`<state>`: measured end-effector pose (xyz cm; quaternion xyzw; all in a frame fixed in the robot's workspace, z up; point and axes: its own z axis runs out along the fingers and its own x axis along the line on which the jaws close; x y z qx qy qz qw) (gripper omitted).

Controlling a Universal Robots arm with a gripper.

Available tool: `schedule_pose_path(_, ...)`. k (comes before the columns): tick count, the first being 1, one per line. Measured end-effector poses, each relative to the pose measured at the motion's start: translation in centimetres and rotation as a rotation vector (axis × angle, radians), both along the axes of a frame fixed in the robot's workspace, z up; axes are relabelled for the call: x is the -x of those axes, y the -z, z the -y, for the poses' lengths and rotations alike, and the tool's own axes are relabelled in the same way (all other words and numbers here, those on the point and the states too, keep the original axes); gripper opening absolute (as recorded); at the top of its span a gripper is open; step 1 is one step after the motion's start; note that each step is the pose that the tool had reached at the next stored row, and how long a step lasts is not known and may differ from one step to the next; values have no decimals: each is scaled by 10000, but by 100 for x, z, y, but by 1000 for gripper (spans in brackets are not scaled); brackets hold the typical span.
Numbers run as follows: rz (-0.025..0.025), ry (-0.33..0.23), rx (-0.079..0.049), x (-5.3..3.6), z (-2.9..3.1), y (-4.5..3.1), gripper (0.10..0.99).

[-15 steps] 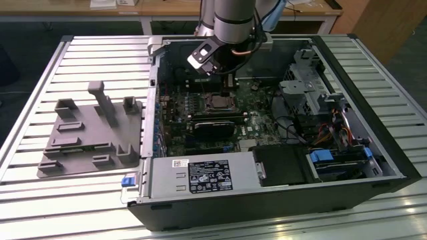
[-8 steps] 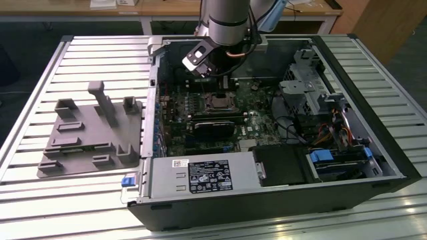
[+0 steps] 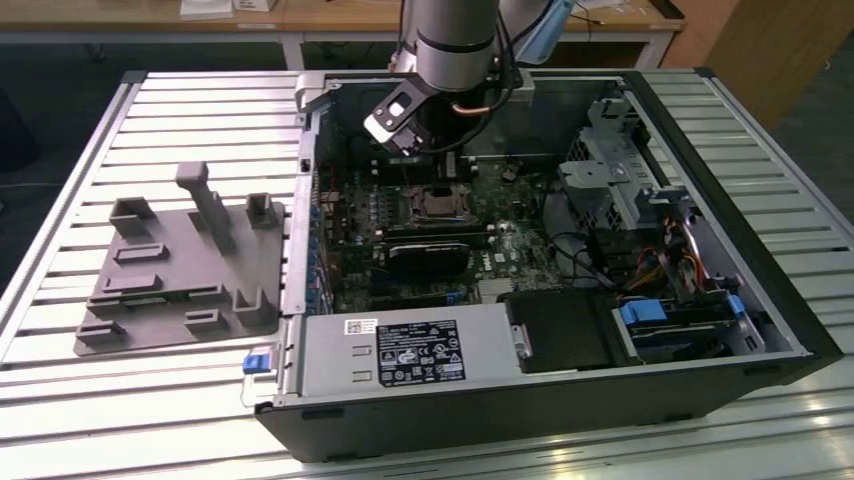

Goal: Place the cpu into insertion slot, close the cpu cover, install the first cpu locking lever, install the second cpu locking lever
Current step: 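Close the cpu cover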

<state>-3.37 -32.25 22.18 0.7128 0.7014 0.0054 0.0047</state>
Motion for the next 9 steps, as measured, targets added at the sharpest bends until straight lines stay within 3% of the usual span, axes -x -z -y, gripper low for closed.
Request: schedule_pose_path(9,1,-1634,6,0,0,2,102)
